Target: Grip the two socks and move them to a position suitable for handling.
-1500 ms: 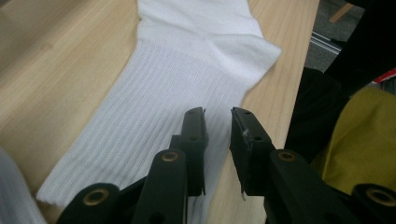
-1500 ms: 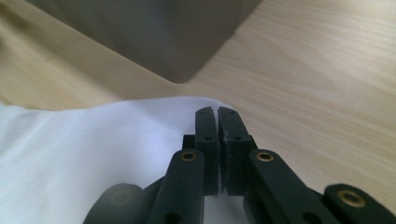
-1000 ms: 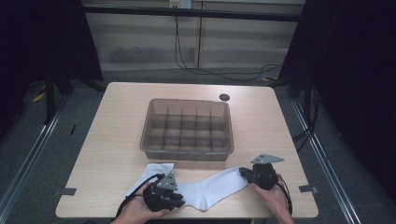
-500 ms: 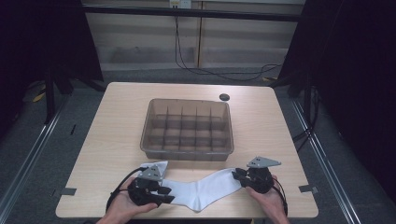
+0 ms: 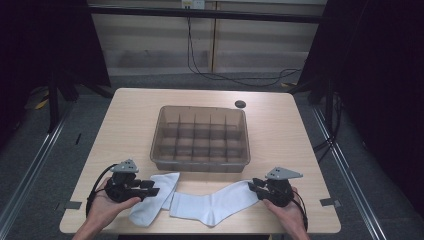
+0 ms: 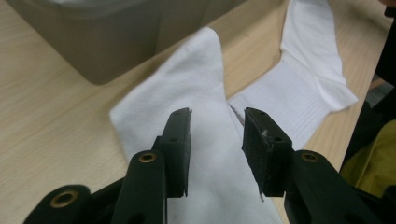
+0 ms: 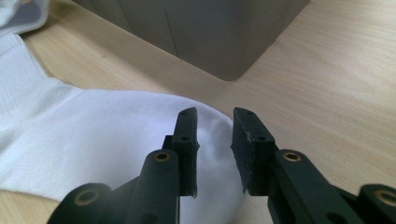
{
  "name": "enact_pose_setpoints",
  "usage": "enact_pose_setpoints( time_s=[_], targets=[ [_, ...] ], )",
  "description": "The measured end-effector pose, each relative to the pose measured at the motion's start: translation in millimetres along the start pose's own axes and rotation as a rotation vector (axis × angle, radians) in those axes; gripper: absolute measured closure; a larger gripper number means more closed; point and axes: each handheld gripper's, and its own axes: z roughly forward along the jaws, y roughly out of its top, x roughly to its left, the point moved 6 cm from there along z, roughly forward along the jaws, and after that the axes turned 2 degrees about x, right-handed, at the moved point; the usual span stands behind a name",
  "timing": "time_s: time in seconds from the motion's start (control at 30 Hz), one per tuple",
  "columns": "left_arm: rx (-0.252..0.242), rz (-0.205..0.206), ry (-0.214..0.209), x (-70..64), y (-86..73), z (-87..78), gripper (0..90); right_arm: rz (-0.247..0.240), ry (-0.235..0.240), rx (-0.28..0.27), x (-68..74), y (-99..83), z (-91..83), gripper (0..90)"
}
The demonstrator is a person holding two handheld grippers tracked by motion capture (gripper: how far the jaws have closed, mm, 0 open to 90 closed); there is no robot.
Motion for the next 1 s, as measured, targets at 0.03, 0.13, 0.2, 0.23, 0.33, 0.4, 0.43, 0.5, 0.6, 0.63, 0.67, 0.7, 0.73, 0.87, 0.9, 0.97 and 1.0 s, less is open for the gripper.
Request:
enact_pose_setpoints(
  time_s=[0.03,0.13,0.2,0.23,0.33,0.4,0.43,0.5,0.6,0.63,0.67,0.7,0.73,0.87,0.9,0.97,1.0],
  targets=[
    [0.012,0.014,-0.003,-2.1,-1.4,3.5,61.2,-0.002,0.002,-0.002,0.5,0.4,0.2,71.5],
    [0.060,0.034,0.003,-7.4,-5.9,16.2,58.2,-0.004,0.004,-0.001,1.5,0.5,1.1,70.7],
    [0.071,0.034,-0.004,-8.8,-7.7,22.1,56.2,-0.002,0.001,0.000,1.1,-0.1,1.7,70.3],
    [0.084,0.046,0.011,-9.6,-8.6,24.8,54.6,-0.003,0.001,0.002,0.8,-0.5,2.0,70.2],
    [0.111,0.058,0.030,-10.9,-11.1,31.4,49.3,-0.004,0.000,0.004,0.4,-0.9,2.6,69.9],
    [0.125,0.082,0.037,-11.6,-12.6,34.6,46.9,-0.006,0.000,0.003,0.3,-0.7,2.6,69.5],
    [0.124,0.088,0.042,-13.2,-12.8,35.6,44.7,-0.007,0.000,0.002,0.2,-0.6,2.4,69.5],
    [0.155,0.139,0.103,-14.5,-13.2,35.5,49.3,-0.011,0.002,0.001,0.8,-0.3,2.2,68.9],
    [0.154,0.138,0.130,-10.5,-12.8,34.5,61.3,-0.020,0.003,-0.004,1.7,-0.1,2.0,68.7],
    [0.146,0.124,0.122,-8.4,-12.8,33.7,67.9,-0.021,0.003,-0.001,1.6,-0.2,2.1,68.7],
    [0.143,0.108,0.115,-5.5,-13.0,32.3,76.1,-0.020,0.002,-0.001,1.4,-0.3,2.2,68.7],
    [0.146,0.088,0.100,-3.0,-13.3,30.5,79.7,-0.018,0.001,-0.002,1.3,-0.2,2.2,68.7],
    [0.138,0.073,0.091,-1.2,-13.1,29.5,81.3,-0.016,0.001,-0.002,1.0,-0.1,2.2,68.6],
    [0.089,0.027,0.045,-0.5,-9.1,21.8,82.4,-0.016,-0.005,-0.003,0.3,-0.2,3.1,68.1],
    [0.074,0.018,0.041,-0.5,-7.4,19.0,82.3,-0.013,-0.005,-0.002,0.3,-0.3,3.2,68.0],
    [0.042,0.007,0.013,-1.9,-4.8,14.8,82.2,-0.012,-0.006,-0.001,0.3,-0.3,4.0,67.9],
    [0.024,0.006,0.001,-3.4,-3.2,12.6,82.3,-0.013,-0.004,-0.001,0.5,-0.2,4.2,68.0]
  ],
)
